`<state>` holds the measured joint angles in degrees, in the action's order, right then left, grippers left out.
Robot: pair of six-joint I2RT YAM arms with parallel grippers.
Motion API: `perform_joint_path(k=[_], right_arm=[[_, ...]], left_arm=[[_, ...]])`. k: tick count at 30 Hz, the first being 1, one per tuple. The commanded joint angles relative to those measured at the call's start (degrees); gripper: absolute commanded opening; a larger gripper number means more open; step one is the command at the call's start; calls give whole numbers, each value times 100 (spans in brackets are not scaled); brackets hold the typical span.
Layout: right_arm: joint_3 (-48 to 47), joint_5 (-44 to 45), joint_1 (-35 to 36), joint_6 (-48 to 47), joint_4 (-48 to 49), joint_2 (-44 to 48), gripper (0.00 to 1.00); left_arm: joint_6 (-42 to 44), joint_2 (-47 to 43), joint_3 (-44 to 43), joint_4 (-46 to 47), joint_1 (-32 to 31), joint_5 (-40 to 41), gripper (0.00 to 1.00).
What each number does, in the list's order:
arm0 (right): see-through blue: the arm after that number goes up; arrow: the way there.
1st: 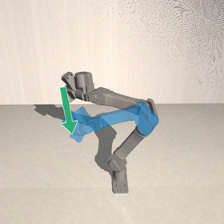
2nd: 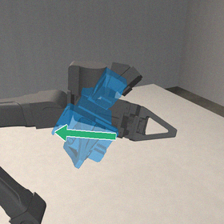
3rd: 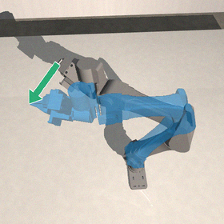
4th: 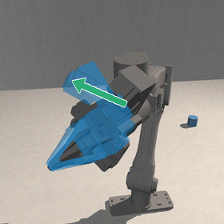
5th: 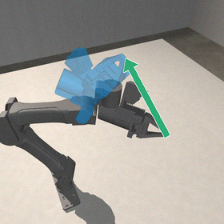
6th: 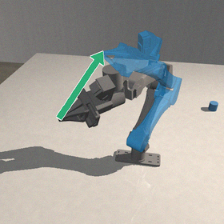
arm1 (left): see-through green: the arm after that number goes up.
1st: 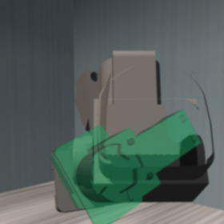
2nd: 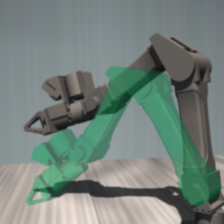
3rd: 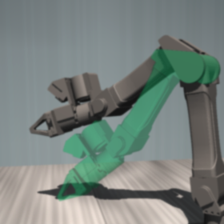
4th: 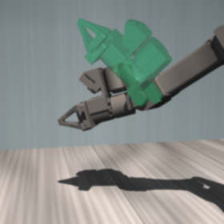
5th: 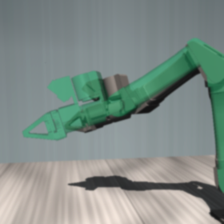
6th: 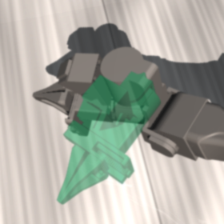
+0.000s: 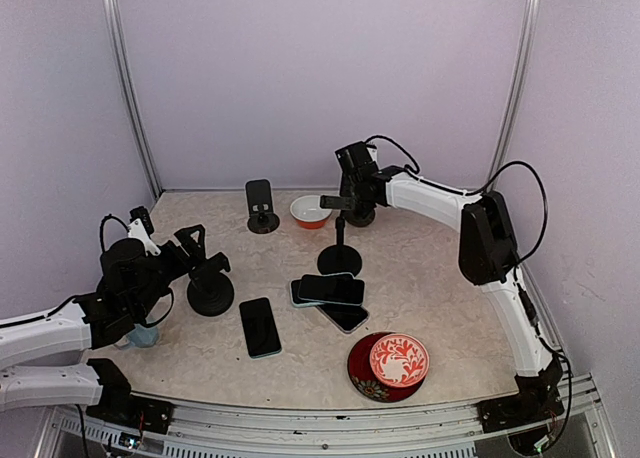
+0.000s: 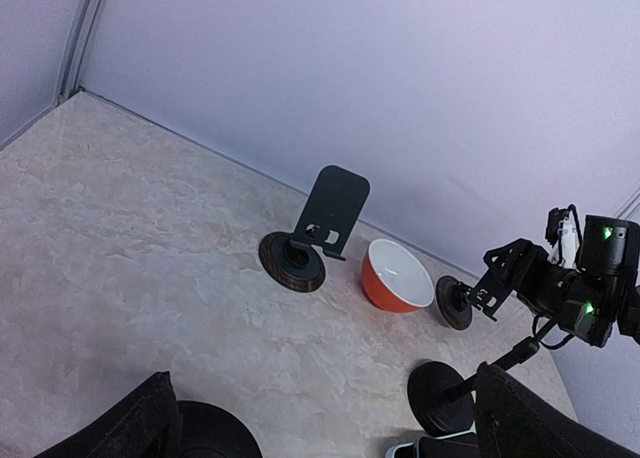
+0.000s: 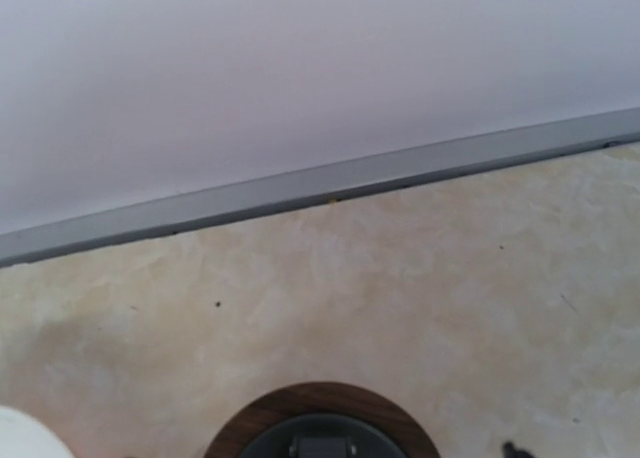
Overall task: Place the phone on the phone stand
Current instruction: Place the phone stand at the center of the board.
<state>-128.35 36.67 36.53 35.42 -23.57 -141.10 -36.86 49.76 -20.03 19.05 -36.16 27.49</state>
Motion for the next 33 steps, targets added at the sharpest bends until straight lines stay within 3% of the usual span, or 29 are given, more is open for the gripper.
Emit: perform_joint_path(k=[1, 13, 24, 33], right_arm=[[-214, 102, 5, -195, 315, -213, 20], [-182, -174, -110, -573, 454, -294, 27], [-181, -464, -146, -751, 549, -291, 60], [-179, -502, -164, -842, 542, -138, 71]], left_arm=[[390, 143, 245, -1245, -1, 169, 99], [386, 157, 237, -1228, 2, 152, 99], [389, 174, 237, -1226, -2, 148, 99], [387, 183, 237, -1219, 3, 137, 99]])
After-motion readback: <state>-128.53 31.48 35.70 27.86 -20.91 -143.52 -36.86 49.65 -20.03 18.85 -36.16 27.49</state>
